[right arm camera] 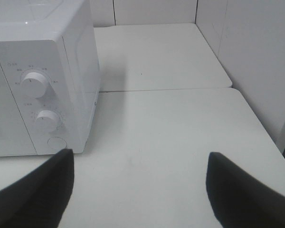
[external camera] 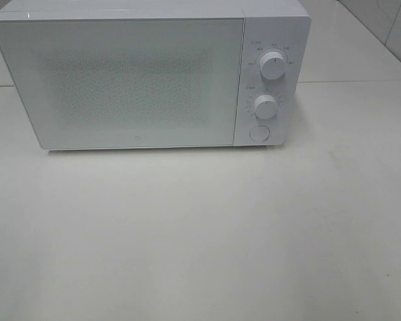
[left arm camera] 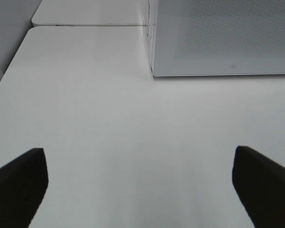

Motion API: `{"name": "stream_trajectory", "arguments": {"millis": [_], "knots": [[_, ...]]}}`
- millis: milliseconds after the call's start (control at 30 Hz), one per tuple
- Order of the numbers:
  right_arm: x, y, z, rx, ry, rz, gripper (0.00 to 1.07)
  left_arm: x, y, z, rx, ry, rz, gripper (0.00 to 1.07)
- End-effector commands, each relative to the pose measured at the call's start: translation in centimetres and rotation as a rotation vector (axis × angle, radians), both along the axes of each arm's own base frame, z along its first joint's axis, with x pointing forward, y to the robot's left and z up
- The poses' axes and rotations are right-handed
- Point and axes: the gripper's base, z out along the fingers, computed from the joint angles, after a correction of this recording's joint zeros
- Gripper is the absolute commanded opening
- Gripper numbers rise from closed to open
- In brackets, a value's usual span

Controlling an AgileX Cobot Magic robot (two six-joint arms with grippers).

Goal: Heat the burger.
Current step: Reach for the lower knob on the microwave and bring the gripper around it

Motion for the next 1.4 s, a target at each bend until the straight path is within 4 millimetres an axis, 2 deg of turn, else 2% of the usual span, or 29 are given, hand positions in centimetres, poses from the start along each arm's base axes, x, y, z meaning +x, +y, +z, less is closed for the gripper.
{"name": "stream_trajectory", "arguments": {"millis": [33,567,667,867,967,1033,1233,1400], "knots": [[0.9,0.2,0.2,0.013,-0.049,0.014,0.76,-0.3,-0.1,0.0,-0.008,-0.036,0.001,1.04],[6.0,1.0,0.2,0.021,-0.127,0.072,0.76,-0.3,-0.1,0.0,-0.008,-0.036,0.001,1.04],[7.7,1.3,-0.9,0.023,-0.142,0.095,0.76,-0.3,-0.1,0.0,-0.008,-0.036,0.001,1.04],[9.0,1.5,-2.8,0.088,-0.204,0.097,0.76,-0.3,-0.1,0.0,-0.008,-0.036,0.001,1.04],[9.2,1.5,-3.2,0.099,-0.210,0.087,0.76,-0.3,-0.1,0.0,-0.008,-0.036,0.001,1.04],[9.6,1.1,-4.7,0.077,-0.227,0.044,0.76,-0.3,-0.1,0.0,-0.008,-0.036,0.001,1.04],[9.9,0.6,-6.6,0.083,-0.196,-0.012,0.76,-0.3,-0.1,0.0,-0.008,-0.036,0.001,1.04],[9.9,1.2,-7.4,0.094,-0.175,0.002,0.76,-0.3,-0.1,0.0,-0.008,-0.036,0.001,1.04]]}}
